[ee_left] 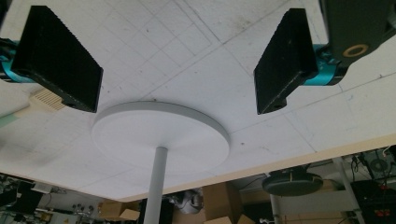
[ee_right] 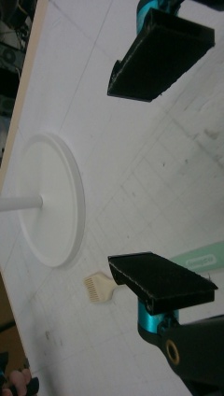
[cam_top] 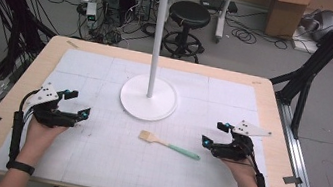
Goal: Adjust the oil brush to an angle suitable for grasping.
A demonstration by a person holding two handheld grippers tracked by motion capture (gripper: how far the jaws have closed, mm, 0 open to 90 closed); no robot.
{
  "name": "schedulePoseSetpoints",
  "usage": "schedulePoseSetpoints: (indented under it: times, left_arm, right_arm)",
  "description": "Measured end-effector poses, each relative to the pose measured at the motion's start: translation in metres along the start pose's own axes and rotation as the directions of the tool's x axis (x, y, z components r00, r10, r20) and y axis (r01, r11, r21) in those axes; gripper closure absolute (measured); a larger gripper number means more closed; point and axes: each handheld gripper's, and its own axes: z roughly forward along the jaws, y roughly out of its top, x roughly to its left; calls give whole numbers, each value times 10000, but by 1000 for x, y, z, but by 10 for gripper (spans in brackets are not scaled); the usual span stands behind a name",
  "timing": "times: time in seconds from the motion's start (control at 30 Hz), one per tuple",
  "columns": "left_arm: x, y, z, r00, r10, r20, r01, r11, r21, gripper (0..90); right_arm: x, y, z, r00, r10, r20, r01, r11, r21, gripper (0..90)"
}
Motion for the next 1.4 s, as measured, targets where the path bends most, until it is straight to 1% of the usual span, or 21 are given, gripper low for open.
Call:
schedulePoseSetpoints:
  times: [0.13,0.17,0.33,0.4,0.43,0.47,0.53,0.63,0.73,0.87,0.97,1.03,1.1,1.13,1.17,1.2,1.23,1.27,1.3,1.33,1.4]
  left_arm:
    - [-1,0,1,10000,-16,53,16,10000,-11,162]
    - [-1,0,1,10000,-16,53,16,10000,-11,162]
    - [-1,0,0,10000,-29,78,29,10000,-31,162]
    - [0,0,0,10000,-19,53,20,10000,-38,162]
    - [0,0,0,10000,-19,53,20,10000,-38,162]
    - [-1,0,0,10000,-27,62,27,10000,-37,162]
    - [-1,0,0,10000,-26,64,26,10000,-36,162]
    - [-1,0,1,10000,-24,90,24,10000,-43,162]
    - [-1,0,1,9999,-14,101,14,10000,-15,161]
    - [-1,0,1,9999,-30,102,30,10000,-40,162]
    - [0,0,1,9999,-8,106,8,10000,-20,161]
    - [0,0,1,9999,-12,113,12,10000,-23,161]
    - [-1,0,1,9999,0,113,0,10000,31,162]
    - [-1,0,1,9999,0,113,0,10000,31,162]
    - [-1,-1,1,9999,-13,111,12,10000,18,162]
    - [-1,-1,1,9999,-13,111,12,10000,18,162]
    - [-1,0,1,9999,-2,109,2,10000,17,162]
    - [-1,-1,1,9999,9,103,-9,10000,24,162]
    - [-1,-1,1,10000,5,99,-5,10000,30,162]
    - [-1,-1,1,9999,17,100,-17,10000,34,162]
    - [-1,-1,1,9999,19,98,-20,10000,31,162]
  right_arm:
    - [5,4,9,9995,-142,-289,147,9997,180,152]
    - [5,5,12,9992,-244,-313,250,9995,189,153]
    - [12,10,25,9970,-369,-673,401,9981,471,153]
    - [15,11,32,9959,-447,-784,495,9969,607,153]
    - [15,11,32,9959,-447,-784,495,9969,607,153]
    - [17,11,38,9944,-561,-893,629,9952,745,156]
    - [21,12,44,9921,-610,-1095,712,9932,919,178]
    - [26,12,53,9850,-853,-1499,1044,9868,1241,204]
    - [30,12,60,9769,-1022,-1876,1312,9800,1495,261]
    - [34,12,67,9696,-1173,-2145,1575,9708,1811,310]
    - [36,11,71,9631,-1248,-2386,1744,9643,1994,368]
    - [38,11,73,9602,-1316,-2465,1861,9592,2129,404]
    - [40,11,76,9562,-1357,-2594,1959,9550,2227,421]
    - [40,11,76,9562,-1357,-2594,1959,9550,2227,421]
    - [43,12,79,9533,-1356,-2699,2014,9512,2336,437]
    - [43,12,79,9533,-1356,-2699,2014,9512,2336,437]
    - [46,12,83,9489,-1350,-2852,2085,9466,2459,450]
    - [47,12,85,9471,-1390,-2893,2152,9437,2514,455]
    - [47,12,85,9471,-1390,-2893,2152,9437,2514,455]
    - [50,13,89,9415,-1450,-3042,2283,9384,2592,492]
    - [52,14,92,9387,-1529,-3089,2422,9303,2756,520]
